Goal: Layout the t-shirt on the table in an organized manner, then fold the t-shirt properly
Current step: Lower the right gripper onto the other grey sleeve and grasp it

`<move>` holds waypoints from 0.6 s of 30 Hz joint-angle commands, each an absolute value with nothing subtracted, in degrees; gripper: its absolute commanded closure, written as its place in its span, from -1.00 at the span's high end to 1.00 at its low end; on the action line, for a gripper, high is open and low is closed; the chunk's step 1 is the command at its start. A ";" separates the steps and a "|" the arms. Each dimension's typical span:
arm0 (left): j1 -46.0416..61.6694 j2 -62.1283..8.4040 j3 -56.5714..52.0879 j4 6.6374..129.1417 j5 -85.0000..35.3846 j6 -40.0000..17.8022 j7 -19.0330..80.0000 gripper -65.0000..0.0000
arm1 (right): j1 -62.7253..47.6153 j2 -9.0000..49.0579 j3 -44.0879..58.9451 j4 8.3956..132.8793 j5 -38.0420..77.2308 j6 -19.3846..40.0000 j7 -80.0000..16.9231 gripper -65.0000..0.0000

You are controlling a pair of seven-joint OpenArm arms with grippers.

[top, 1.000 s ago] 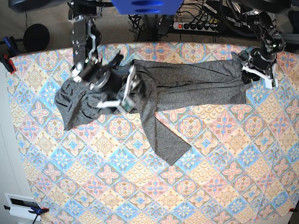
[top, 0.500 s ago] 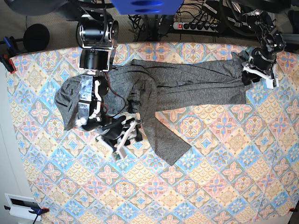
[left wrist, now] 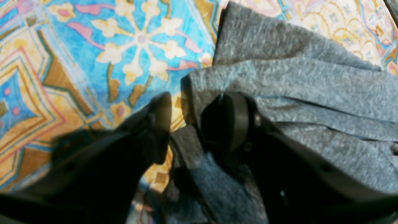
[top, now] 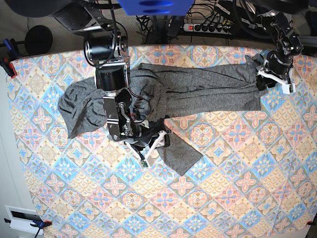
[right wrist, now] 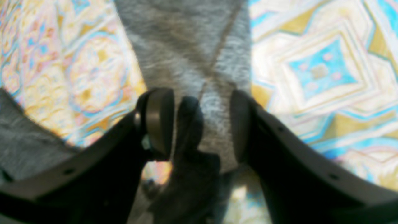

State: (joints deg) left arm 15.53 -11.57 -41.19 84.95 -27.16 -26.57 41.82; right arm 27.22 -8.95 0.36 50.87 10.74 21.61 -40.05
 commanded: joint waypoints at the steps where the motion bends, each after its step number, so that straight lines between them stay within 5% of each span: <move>1: 15.60 -11.91 -41.10 85.05 -26.33 -26.15 43.21 -0.19 | 29.85 -9.00 0.40 50.33 11.56 21.76 -37.23 -0.14; 18: 15.52 -11.91 -41.10 85.05 -26.33 -26.15 43.21 -0.19 | 31.08 -8.92 0.31 42.07 11.21 21.76 -27.56 -0.14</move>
State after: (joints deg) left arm 15.53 -11.57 -41.19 84.95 -27.18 -26.59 41.80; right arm 29.54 -8.56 0.47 41.56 11.11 21.41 -27.59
